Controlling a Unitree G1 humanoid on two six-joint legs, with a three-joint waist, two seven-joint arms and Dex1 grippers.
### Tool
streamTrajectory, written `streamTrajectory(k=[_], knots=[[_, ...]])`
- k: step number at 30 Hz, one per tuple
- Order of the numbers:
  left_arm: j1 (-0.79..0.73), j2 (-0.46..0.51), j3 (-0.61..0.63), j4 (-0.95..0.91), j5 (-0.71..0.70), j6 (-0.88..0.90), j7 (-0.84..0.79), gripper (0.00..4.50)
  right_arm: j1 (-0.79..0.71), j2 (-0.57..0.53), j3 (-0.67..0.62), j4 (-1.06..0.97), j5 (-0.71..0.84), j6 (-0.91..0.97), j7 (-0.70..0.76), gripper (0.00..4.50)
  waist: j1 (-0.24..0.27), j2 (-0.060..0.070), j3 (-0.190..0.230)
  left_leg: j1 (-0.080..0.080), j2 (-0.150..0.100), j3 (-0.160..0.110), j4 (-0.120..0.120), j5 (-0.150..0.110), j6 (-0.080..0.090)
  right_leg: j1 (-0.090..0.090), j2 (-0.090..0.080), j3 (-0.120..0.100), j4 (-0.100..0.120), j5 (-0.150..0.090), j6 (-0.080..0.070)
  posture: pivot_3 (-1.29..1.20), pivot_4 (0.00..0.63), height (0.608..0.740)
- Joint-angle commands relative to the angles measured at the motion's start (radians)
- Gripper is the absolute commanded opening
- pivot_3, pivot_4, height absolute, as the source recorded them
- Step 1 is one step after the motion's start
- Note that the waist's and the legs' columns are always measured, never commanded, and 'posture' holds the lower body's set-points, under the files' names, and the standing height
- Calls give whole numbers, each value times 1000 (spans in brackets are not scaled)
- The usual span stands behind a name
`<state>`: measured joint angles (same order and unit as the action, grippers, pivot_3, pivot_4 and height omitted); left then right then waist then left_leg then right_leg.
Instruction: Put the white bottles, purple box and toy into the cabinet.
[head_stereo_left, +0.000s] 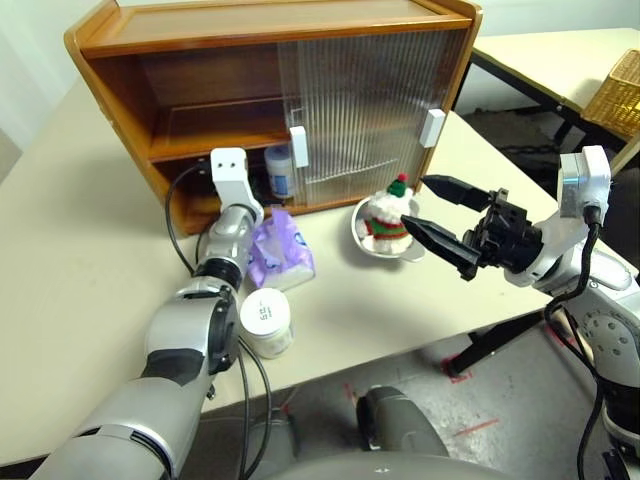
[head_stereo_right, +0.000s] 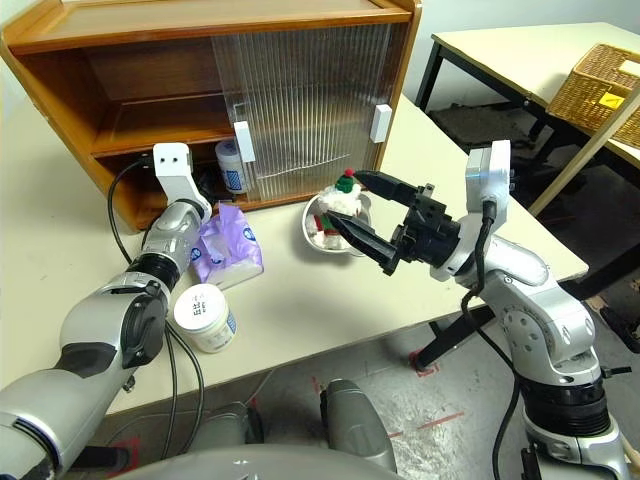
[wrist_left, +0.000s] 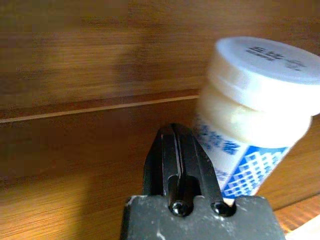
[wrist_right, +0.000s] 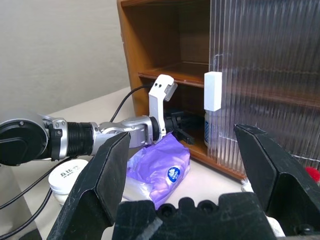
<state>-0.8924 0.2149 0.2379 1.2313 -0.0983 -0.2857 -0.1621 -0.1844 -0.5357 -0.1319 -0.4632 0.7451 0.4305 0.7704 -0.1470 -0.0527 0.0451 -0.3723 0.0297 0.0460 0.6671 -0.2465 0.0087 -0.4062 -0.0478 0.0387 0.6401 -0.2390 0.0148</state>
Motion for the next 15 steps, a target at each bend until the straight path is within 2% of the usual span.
streamTrajectory(k=[1, 8, 15], knots=[[32, 12, 14, -83, -27, -20, -28, 45, -20, 3, 2, 24, -3, -14, 18, 4500, 2, 0, 0, 0, 0, 0, 0, 0, 0, 0, 0, 0, 0, 0, 0, -126, 0, 740], [113, 18, 17, -259, -57, 32, -66, 45, -45, 15, 20, 62, -12, -19, 47, 4500, 15, 0, 0, 0, 0, 0, 0, 0, 0, 0, -1, 0, -1, 0, 0, -85, 0, 740], [217, 25, 4, -484, -97, 159, -122, 45, -69, 24, 31, 90, -18, -23, 71, 4500, 50, 0, 0, 0, 0, 0, 0, 0, 0, 0, -1, 1, 0, 0, 0, -53, 0, 740]])
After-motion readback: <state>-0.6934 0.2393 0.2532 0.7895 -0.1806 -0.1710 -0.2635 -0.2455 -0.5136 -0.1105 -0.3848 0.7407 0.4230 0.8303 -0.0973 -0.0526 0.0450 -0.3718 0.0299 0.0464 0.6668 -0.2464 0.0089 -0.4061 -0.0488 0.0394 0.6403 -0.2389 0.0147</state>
